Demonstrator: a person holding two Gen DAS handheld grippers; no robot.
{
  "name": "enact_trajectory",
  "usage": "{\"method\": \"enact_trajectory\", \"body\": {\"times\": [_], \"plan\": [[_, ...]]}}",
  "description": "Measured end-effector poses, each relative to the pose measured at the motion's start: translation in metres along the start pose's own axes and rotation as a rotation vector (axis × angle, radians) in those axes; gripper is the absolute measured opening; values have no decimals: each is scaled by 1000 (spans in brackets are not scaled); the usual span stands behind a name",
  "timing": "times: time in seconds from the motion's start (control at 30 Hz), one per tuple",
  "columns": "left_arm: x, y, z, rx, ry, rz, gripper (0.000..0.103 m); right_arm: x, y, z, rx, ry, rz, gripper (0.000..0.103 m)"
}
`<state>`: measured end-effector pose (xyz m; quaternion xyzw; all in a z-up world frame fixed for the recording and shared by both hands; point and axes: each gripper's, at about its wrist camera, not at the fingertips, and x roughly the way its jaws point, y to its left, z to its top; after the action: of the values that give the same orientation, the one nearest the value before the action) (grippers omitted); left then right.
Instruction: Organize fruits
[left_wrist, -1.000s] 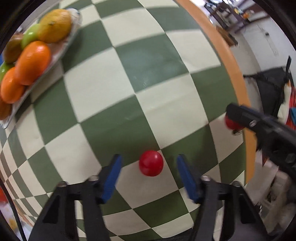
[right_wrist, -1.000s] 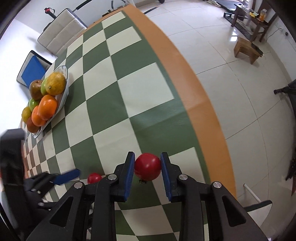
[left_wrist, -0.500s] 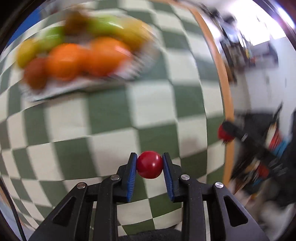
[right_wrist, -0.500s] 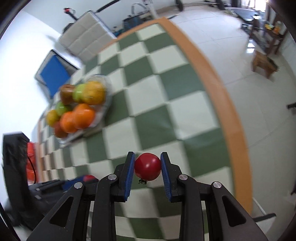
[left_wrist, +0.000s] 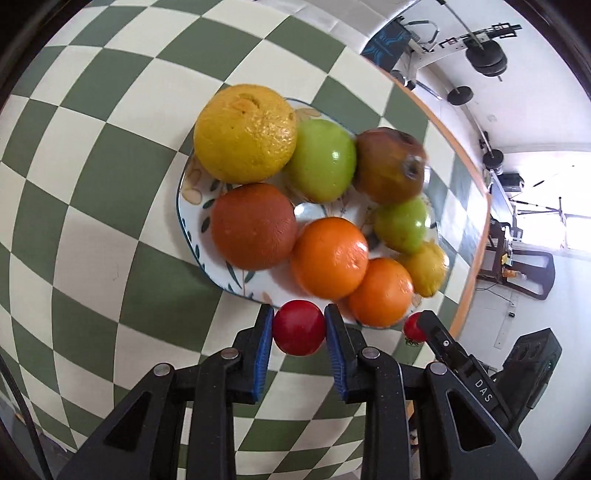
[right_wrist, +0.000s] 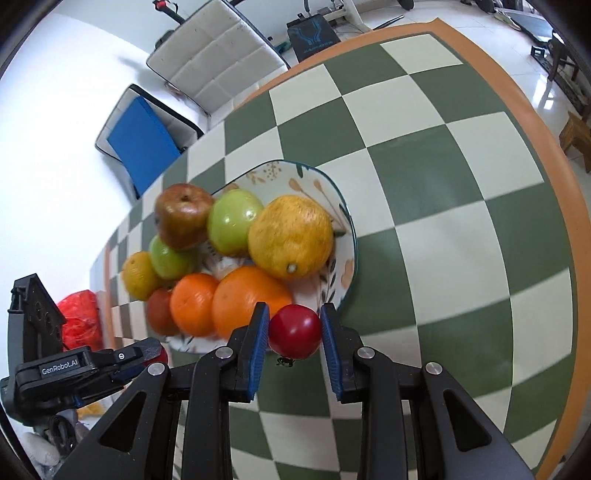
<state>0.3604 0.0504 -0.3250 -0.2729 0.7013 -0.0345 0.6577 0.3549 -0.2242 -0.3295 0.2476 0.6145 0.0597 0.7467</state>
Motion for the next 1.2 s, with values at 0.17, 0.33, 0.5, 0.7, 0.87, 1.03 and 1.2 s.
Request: {"method": "enact_trajectory", "body": {"times": [0.17,0.33,0.5,0.7,0.87,1.03,1.2], "plan": [[0,1,2,-6,-5,30,26,13,3,9,-22,24,-35,32],[-1,0,6,-4,-6,47,32,17,-4,10,-1,43,-37,42],[-7,-4,6,38,-38,123,33,3,-6,8,-27,29,-61,54],[-23,-28,-13,201,-165,340,73,-31,13,-9,-195,-40,-235,88],[-30,-34,-33,264,-218,423,96,-49,33,-31,-297,-72,-331,95],[-46,-35,-49,293,-275,456,97,-65,43,-44,-301,-104,-328,96],[-69,-35,-67,309,-314,432,97,-84,59,-56,-314,-148,-332,96]]}}
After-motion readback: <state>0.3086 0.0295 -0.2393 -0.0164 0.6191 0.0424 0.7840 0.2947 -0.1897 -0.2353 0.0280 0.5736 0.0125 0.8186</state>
